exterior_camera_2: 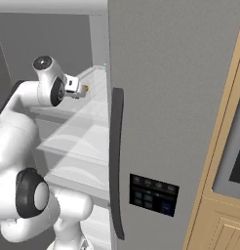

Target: Pick the apple and banana from the fridge and place them on the plate next to the blender to make a fruit smoothie.

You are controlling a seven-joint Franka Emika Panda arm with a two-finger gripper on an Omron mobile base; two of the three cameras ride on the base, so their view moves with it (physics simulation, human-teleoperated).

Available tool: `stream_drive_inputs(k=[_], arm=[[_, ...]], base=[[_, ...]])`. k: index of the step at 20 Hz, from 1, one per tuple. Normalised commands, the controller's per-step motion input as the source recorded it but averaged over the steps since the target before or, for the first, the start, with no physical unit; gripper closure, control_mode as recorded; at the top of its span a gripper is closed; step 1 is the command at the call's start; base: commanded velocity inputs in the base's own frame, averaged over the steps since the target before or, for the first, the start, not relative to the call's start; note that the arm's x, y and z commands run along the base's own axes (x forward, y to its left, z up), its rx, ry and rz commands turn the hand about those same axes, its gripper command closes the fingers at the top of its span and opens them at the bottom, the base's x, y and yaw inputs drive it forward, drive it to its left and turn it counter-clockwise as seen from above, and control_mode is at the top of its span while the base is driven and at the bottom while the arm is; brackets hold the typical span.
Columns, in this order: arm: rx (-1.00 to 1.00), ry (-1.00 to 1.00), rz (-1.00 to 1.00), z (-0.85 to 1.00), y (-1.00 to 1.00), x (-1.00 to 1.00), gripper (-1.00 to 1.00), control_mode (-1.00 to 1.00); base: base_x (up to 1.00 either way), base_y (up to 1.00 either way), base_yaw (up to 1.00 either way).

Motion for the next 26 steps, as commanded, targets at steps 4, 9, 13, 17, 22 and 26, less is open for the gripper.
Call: stream_drive_inputs(k=[4, 9, 13, 17, 22, 26], arm=[[0.00, 0.08, 0.00, -0.10, 0.00, 0.64, -1.00, -1.00], [0.00, 0.01, 0.00, -0.17, 0.00, 0.35, -1.00, -1.00], [0.00, 0.00, -0.01, -0.47, 0.00, 0.36, -1.00, -1.00], [0.00, 0.00, -0.03, -0.35, 0.00, 0.40, -1.00, -1.00], [0.00, 0.00, -0.03, -0.24, 0.00, 0.40, -1.00, -1.00], [0.00, 0.00, -0.02, -0.52, -0.26, -0.08, 1.00, -1.00]], base=[[0.00, 0.00, 0.00], [0.00, 0.00, 0.00], [0.00, 0.00, 0.00], [0.00, 0.00, 0.00], [0.00, 0.00, 0.00], [0.00, 0.00, 0.00]])
